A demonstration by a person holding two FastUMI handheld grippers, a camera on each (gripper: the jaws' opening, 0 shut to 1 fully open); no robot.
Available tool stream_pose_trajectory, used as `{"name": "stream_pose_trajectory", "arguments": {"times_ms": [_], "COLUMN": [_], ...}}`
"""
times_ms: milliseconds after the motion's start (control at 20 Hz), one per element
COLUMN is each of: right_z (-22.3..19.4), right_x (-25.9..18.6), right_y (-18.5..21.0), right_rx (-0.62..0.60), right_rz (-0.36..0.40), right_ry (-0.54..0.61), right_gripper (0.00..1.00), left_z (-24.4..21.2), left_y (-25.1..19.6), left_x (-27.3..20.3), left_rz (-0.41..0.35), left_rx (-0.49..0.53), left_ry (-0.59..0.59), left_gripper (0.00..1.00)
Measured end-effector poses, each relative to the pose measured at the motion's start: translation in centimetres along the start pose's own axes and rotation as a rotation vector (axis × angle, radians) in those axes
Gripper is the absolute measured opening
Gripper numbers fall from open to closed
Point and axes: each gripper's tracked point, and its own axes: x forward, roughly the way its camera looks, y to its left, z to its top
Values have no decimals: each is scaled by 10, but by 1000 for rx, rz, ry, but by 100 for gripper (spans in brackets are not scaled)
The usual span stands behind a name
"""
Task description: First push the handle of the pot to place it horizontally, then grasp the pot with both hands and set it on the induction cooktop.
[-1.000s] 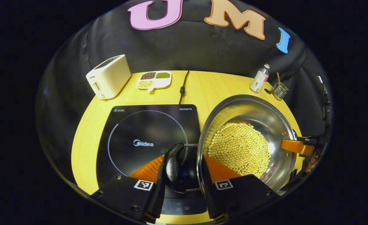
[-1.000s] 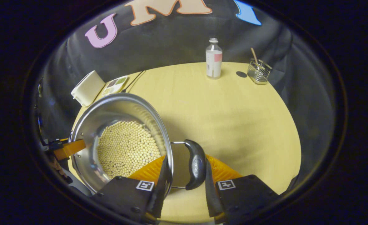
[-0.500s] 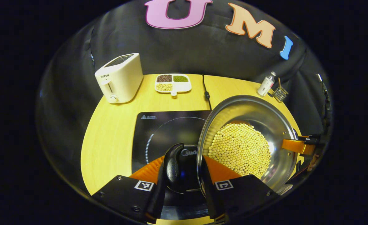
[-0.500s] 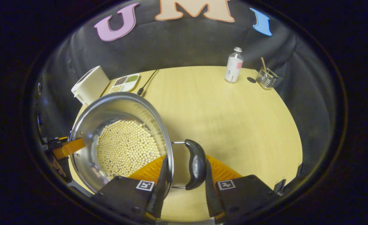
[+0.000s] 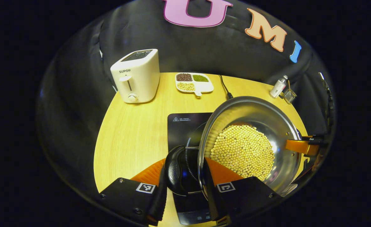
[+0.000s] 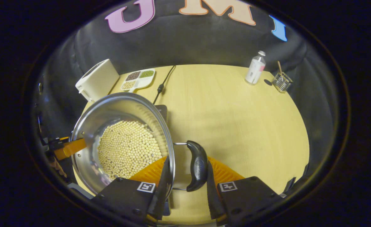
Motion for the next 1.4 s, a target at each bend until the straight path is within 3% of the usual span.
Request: {"name": "stream_pose_trajectory", "arguments": {"times_ms": [100, 150, 200, 250, 450, 600, 650, 750, 1050, 1100, 1150, 1350, 1400], "right_z": [4, 4, 4, 5, 13, 18, 19, 19, 19, 19, 18, 19, 20], "right_x": [7, 10, 11, 13, 20, 23, 24, 24, 26, 27, 27, 27, 27], "right_y": [11, 14, 20, 26, 36, 36, 37, 36, 37, 37, 37, 37, 37], "right_rx": [3, 9, 8, 6, -6, -26, -45, -70, -68, -65, -63, -48, -38], "right_rz": [3, 3, 6, 6, -12, -14, -7, 7, 55, 59, 63, 66, 68], "right_ry": [10, 16, 18, 16, -2, -13, -25, -46, -85, -87, -89, -85, -79], "right_gripper": [59, 55, 59, 54, 55, 59, 55, 55, 55, 59, 55, 55, 59], "left_z": [7, 10, 13, 13, 18, 17, 16, 16, 16, 16, 16, 18, 17], "left_y": [8, 13, 19, 24, 32, 33, 33, 32, 32, 32, 32, 32, 32], "left_x": [4, 4, 7, 8, 12, 13, 12, 13, 13, 13, 13, 13, 12], "left_rz": [7, 10, 14, 17, 35, 46, 47, 47, 52, 52, 52, 58, 65], "left_rx": [28, 37, 39, 35, 53, 27, 20, 17, 32, 34, 35, 43, 42], "left_ry": [-15, -16, -21, -19, -34, -40, -41, -46, -68, -72, -82, -92, -89], "left_gripper": [56, 56, 56, 57, 56, 56, 57, 58, 58, 58, 58, 58, 58]}}
